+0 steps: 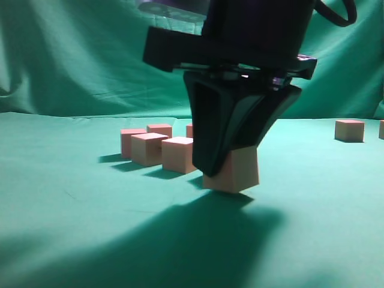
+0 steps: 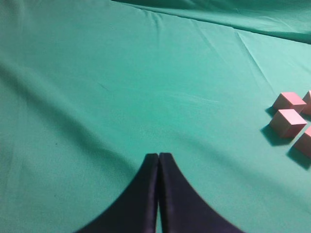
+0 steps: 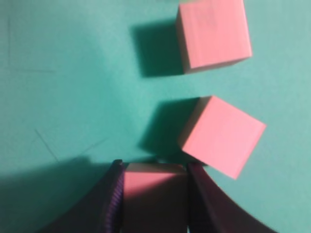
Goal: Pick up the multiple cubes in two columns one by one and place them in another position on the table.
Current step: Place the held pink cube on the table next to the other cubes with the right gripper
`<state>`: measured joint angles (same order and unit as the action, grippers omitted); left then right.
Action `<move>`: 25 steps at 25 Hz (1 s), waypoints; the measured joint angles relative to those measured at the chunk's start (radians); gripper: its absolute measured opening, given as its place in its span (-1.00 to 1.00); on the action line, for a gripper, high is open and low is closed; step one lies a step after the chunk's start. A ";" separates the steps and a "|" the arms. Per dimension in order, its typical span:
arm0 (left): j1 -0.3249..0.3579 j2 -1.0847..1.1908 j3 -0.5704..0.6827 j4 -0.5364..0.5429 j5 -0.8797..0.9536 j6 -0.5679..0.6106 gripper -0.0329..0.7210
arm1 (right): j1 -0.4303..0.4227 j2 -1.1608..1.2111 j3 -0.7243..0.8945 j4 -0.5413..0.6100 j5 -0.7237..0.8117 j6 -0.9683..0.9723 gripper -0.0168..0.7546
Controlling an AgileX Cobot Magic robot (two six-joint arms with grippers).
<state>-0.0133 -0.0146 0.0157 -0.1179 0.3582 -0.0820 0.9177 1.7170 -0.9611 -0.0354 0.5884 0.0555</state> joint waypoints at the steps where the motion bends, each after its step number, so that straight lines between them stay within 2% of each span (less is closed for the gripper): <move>1: 0.000 0.000 0.000 0.000 0.000 0.000 -0.91 | 0.000 0.000 0.002 0.000 -0.006 -0.005 -0.26; 19: 0.000 0.000 0.000 0.000 0.000 0.000 -0.91 | 0.000 0.000 0.004 0.011 -0.032 -0.026 -0.26; 25: 0.000 0.000 0.000 0.000 0.000 0.000 -0.91 | 0.000 0.000 0.004 0.023 -0.032 -0.029 0.27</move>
<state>-0.0133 -0.0146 0.0157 -0.1179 0.3582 -0.0820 0.9177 1.7170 -0.9568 -0.0128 0.5560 0.0261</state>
